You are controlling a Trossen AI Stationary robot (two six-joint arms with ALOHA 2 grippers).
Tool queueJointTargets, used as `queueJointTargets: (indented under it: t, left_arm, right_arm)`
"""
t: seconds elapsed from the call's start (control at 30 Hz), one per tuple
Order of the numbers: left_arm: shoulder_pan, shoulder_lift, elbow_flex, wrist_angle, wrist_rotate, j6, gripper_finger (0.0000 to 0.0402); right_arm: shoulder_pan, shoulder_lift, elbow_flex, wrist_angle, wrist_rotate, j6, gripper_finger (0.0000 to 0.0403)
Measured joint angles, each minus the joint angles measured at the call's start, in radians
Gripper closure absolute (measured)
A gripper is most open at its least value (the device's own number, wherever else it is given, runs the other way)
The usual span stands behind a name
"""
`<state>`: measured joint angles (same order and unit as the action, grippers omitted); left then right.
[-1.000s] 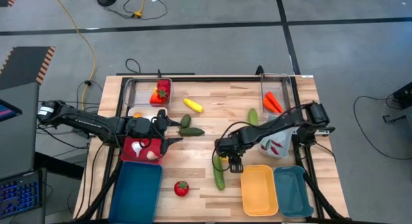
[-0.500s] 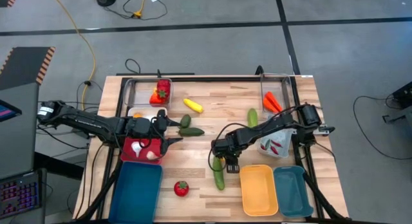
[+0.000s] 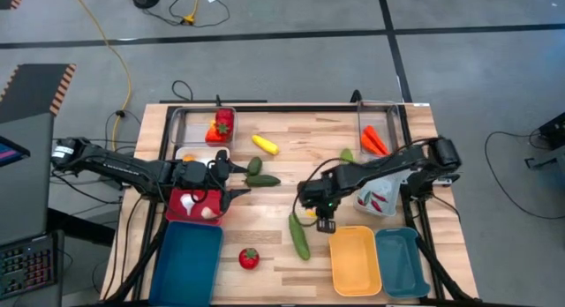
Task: Sort produce into baskets
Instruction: Put the small yellow corn into the right blue bin
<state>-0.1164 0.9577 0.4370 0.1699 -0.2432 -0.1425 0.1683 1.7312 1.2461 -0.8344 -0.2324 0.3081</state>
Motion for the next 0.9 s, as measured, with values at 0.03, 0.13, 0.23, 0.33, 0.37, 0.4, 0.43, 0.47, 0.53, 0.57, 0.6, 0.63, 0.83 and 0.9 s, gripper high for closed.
queueJointTargets:
  t: [0.03, 0.13, 0.23, 0.33, 0.37, 0.4, 0.43, 0.47, 0.53, 0.57, 0.6, 0.63, 0.83, 0.9]
  left_arm:
    - [0.000, 0.000, 0.000, 0.000, 0.000, 0.000, 0.0105]
    - [0.000, 0.000, 0.000, 0.000, -0.002, 0.000, 0.0105]
    - [0.000, 0.000, 0.000, 0.000, -0.005, 0.000, 0.0105]
    - [0.000, 0.000, 0.000, 0.000, -0.005, 0.000, 0.0105]
    - [0.000, 0.000, 0.000, 0.000, -0.005, 0.000, 0.0105]
    - [0.000, 0.000, 0.000, 0.000, -0.005, 0.000, 0.0105]
    - [0.000, 0.000, 0.000, 0.000, -0.005, 0.000, 0.0105]
    - [0.000, 0.000, 0.000, 0.000, -0.005, 0.000, 0.0105]
    - [0.000, 0.000, 0.000, 0.000, -0.005, 0.000, 0.0105]
    - [0.000, 0.000, 0.000, 0.000, -0.005, 0.000, 0.0105]
    - [0.000, 0.000, 0.000, 0.000, -0.005, 0.000, 0.0105]
    - [0.000, 0.000, 0.000, 0.000, -0.005, 0.000, 0.0105]
    - [0.000, 0.000, 0.000, 0.000, -0.005, 0.000, 0.0105]
    - [0.000, 0.000, 0.000, 0.000, -0.005, 0.000, 0.0105]
  right_arm:
    - [0.002, -0.025, 0.007, -0.032, -0.014, 0.021, 0.0355]
    - [0.016, -0.120, 0.028, -0.091, -0.064, 0.113, 0.0353]
    - [0.045, -0.220, 0.030, -0.132, -0.118, 0.246, 0.0352]
    - [0.105, -0.294, 0.030, -0.170, -0.134, 0.401, 0.0352]
    - [0.132, -0.316, 0.030, -0.185, -0.134, 0.450, 0.0352]
    - [0.160, -0.335, 0.030, -0.202, -0.134, 0.496, 0.0352]
    - [0.191, -0.350, 0.030, -0.216, -0.135, 0.541, 0.0352]
    - [0.225, -0.360, 0.030, -0.230, -0.135, 0.586, 0.0352]
    - [0.291, -0.368, 0.030, -0.262, -0.134, 0.677, 0.0352]
    - [0.326, -0.369, 0.030, -0.281, -0.134, 0.725, 0.0352]
    - [0.360, -0.369, 0.030, -0.299, -0.134, 0.774, 0.0352]
    - [0.395, -0.369, 0.030, -0.320, -0.134, 0.827, 0.0352]
    - [0.584, -0.339, 0.030, -0.425, -0.134, 1.096, 0.0351]
    - [0.634, -0.322, 0.030, -0.447, -0.134, 1.152, 0.0351]
